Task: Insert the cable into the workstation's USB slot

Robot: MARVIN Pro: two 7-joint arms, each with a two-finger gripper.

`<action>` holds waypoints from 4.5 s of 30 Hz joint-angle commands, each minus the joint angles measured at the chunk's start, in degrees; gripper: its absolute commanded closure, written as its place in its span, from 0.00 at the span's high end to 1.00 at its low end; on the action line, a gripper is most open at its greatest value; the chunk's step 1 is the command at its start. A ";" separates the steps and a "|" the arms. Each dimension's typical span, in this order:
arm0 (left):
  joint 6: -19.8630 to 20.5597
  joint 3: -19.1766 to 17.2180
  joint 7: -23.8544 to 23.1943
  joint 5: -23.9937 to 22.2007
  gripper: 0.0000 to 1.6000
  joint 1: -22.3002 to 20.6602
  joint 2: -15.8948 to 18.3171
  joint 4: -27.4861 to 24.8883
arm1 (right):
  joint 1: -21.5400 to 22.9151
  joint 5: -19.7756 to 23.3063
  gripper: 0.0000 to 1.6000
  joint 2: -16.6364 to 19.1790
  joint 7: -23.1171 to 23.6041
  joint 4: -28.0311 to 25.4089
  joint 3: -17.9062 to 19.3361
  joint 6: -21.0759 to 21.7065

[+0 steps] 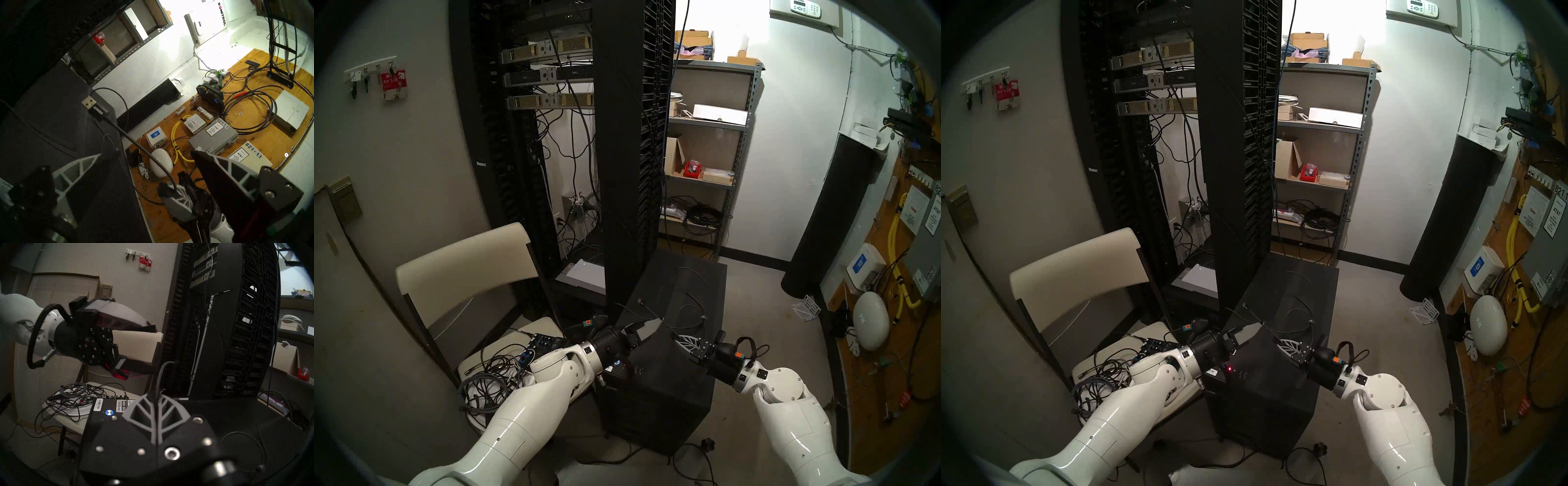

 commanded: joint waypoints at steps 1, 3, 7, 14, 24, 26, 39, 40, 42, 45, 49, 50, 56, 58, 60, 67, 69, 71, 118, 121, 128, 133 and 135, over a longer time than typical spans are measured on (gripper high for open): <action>-1.04 -0.13 0.05 -0.87 1.00 -3.47 -3.27 0.40 | -3.06 0.40 0.00 -0.46 -0.53 -3.90 0.38 0.98; -1.56 -0.01 0.06 -0.69 1.00 -3.86 -3.51 1.41 | -3.69 0.34 0.00 -0.46 -0.54 -4.83 0.57 1.45; -2.13 0.16 0.57 -0.31 0.94 -4.23 -3.62 2.46 | -4.59 0.15 0.00 -0.49 -0.63 -6.21 0.83 2.20; -1.66 0.30 -0.07 -0.85 0.94 -4.16 -3.59 3.35 | -5.27 0.40 0.00 -0.76 -0.57 -7.35 1.04 2.72; -0.80 0.77 -1.07 -1.50 0.38 -3.47 -3.42 4.11 | -5.65 0.43 0.00 -0.96 -0.48 -8.14 1.28 2.77; -0.85 0.98 -1.03 -1.20 0.25 -3.44 -3.23 3.94 | -5.65 0.49 0.00 -0.96 -0.40 -8.19 1.32 2.78; -5.79 2.16 -3.21 1.58 0.00 -2.75 -1.97 3.40 | -5.85 0.50 0.00 -0.54 1.06 -8.65 1.21 4.83; -6.51 2.43 -3.52 2.11 0.00 -2.51 -1.67 3.35 | -5.93 0.68 0.00 -0.71 1.06 -8.60 1.34 4.79; -8.61 2.94 -5.27 3.09 0.00 -2.06 -1.15 3.94 | -5.94 0.71 0.01 -0.53 1.61 -8.75 1.29 5.85; -11.52 3.18 -6.71 4.25 0.00 -0.79 -0.52 3.77 | -6.04 0.69 0.36 -0.54 2.01 -8.98 1.38 7.14; -15.80 3.45 -8.87 5.82 0.00 0.05 -0.07 4.79 | -6.08 0.92 0.76 -0.80 2.25 -8.97 1.72 8.09; -17.24 3.30 -9.49 5.98 0.00 0.34 -0.22 5.15 | -6.03 1.20 0.87 -0.82 2.41 -8.92 1.80 8.57; -21.63 2.45 -12.36 10.39 0.00 1.14 -0.46 5.84 | -5.81 3.51 0.71 -1.44 3.17 -9.38 2.98 9.75; -24.33 2.89 -13.23 11.10 0.00 1.17 -0.24 6.38 | -5.41 4.13 0.60 -1.80 3.35 -9.50 3.25 10.19; -26.60 2.97 -14.61 11.86 0.00 1.30 -0.16 6.90 | -5.16 4.38 0.54 -2.04 3.50 -9.84 3.42 10.49; -33.45 1.91 -17.36 17.23 0.00 2.89 -0.41 7.07 | -5.26 6.65 0.50 -2.98 4.71 -10.97 4.07 12.22; -36.15 1.72 -17.93 18.63 0.00 3.04 -0.68 7.65 | -5.55 7.99 0.50 -3.70 4.99 -11.36 4.37 13.08; -37.00 1.29 -18.20 20.44 0.00 3.29 -0.95 7.61 | -5.77 8.39 0.49 -4.03 5.30 -11.91 4.24 13.43; -42.92 -2.14 -26.09 11.46 0.00 4.85 -3.24 7.74 | -8.79 7.70 0.53 -3.99 7.41 -14.07 4.82 17.10; -39.54 -1.00 -25.30 9.16 0.00 4.81 -1.59 6.44 | -9.01 7.98 0.52 -3.95 7.81 -14.27 4.98 17.16; -31.87 1.06 -21.41 4.43 0.00 4.65 0.95 4.41 | -10.76 8.65 0.55 -4.24 9.31 -15.69 5.10 17.73; -26.40 2.81 -18.35 2.29 0.00 3.77 1.70 3.50 | -11.85 8.50 0.68 -4.47 9.79 -16.46 4.99 18.09; -24.18 2.87 -17.20 2.38 0.00 3.52 1.54 2.97 | -12.03 8.42 0.71 -4.52 9.88 -16.58 5.03 18.21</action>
